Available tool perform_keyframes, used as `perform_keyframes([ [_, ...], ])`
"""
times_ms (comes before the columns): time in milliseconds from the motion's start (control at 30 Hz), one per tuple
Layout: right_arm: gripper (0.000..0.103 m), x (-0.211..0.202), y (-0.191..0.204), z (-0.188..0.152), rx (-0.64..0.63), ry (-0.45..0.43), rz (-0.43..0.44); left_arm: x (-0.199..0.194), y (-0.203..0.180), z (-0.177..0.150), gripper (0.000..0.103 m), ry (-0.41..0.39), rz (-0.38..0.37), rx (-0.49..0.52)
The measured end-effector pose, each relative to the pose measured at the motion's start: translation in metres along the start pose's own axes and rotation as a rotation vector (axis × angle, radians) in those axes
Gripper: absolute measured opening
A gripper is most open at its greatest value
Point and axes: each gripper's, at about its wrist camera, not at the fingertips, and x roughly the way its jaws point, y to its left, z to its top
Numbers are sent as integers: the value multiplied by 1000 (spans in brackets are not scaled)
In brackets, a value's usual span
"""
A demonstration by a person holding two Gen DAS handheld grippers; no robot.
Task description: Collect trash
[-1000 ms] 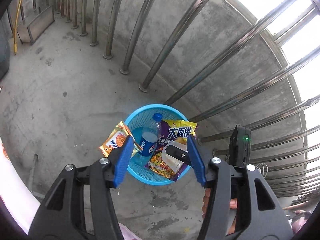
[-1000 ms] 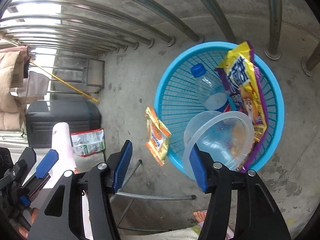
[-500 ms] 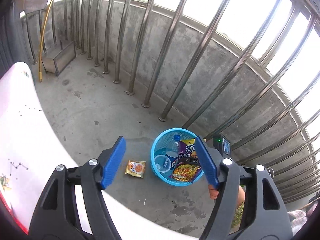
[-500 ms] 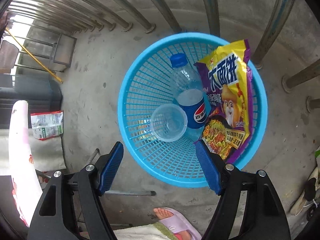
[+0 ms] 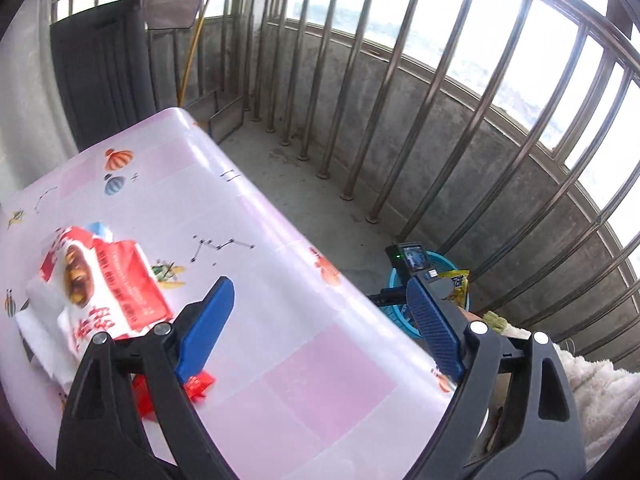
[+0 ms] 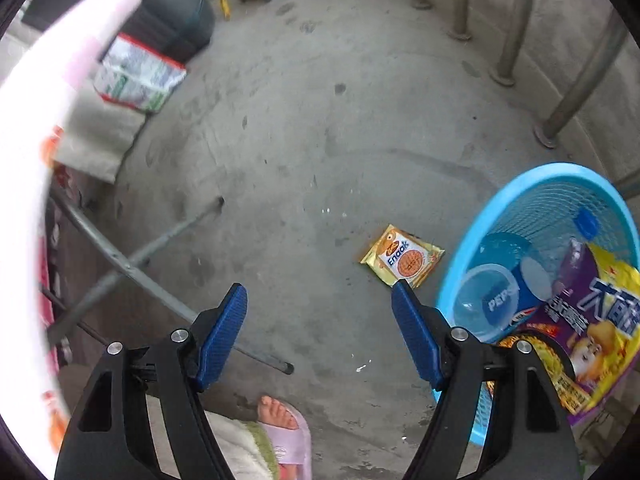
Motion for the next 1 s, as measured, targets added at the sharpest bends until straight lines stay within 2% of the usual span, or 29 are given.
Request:
perform_keyframes([
  [100,72,71,4,8,8,99,-74,-11,19,-14,85,6,55,-45],
  [200,73,128,3,13,-15,138,-187,-18,34,-23,87,8,88,-95],
  [333,73,183,-3,10,0,176,-267,-16,47,-31,87,0,111,-146],
  [533,73,216,-19,16,86,179,-305,-6,63,-41,88,17,108,-187],
  [700,68,220,-42,16,160,161,-301,0,70,-43,88,16,94,-210],
  [767,67,217,-42,16,141,152,-303,1,71,-43,88,11,90,-210],
  [800,64,214,-41,15,123,146,-304,1,70,-43,88,6,87,-210],
  [867,40,207,-44,13,137,147,-302,2,71,-44,88,4,87,-212],
  [900,35,204,-48,10,165,150,-280,3,71,-44,88,6,86,-215],
  [967,16,197,-54,5,206,157,-242,2,71,-44,88,6,80,-226],
  [1000,13,194,-56,3,212,158,-245,0,70,-44,88,3,76,-229],
])
